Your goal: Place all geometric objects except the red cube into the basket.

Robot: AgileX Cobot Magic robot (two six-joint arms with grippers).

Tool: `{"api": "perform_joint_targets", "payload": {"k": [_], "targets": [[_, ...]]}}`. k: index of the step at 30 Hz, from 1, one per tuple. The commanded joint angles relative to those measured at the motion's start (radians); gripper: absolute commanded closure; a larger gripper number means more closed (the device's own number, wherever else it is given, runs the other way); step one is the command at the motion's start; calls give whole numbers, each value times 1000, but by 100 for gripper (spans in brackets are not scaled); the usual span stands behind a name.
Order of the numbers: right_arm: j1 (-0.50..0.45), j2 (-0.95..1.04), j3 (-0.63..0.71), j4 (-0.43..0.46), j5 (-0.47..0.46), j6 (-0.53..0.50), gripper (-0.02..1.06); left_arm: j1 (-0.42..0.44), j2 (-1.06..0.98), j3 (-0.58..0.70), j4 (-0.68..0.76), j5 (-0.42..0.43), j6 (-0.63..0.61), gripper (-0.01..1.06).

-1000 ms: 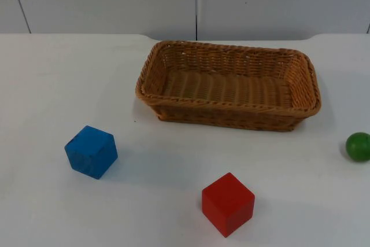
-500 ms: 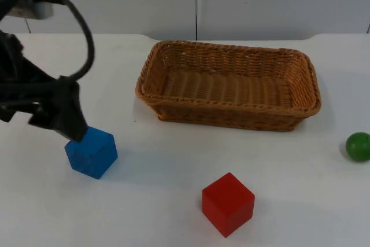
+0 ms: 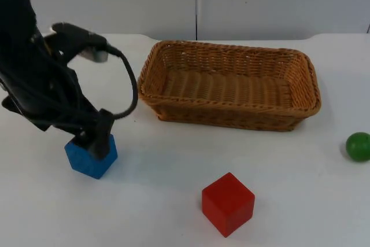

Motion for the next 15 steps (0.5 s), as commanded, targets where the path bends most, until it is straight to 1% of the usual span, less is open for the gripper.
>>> {"api": "perform_joint_targets", "payload": {"k": [1, 3, 7, 8, 12, 15], "targets": [[-7, -4, 2, -4, -9, -9, -1, -5, 47, -25, 28, -23, -8, 6], [-7, -4, 2, -4, -9, -9, -1, -5, 68, -34, 28, -27, -8, 6], [-7, -4, 2, -4, -9, -9, -1, -5, 140, -45, 1, -85, 0, 6], [-7, -4, 2, -4, -9, -9, -1, -5, 140, -45, 1, -85, 0, 6], [-7, -4, 2, -4, -9, -9, -1, -5, 176, -45, 1, -137, 6, 6], [-7, -4, 2, -4, -9, -9, -1, -5, 187, -45, 1, -147, 6, 6]]}}
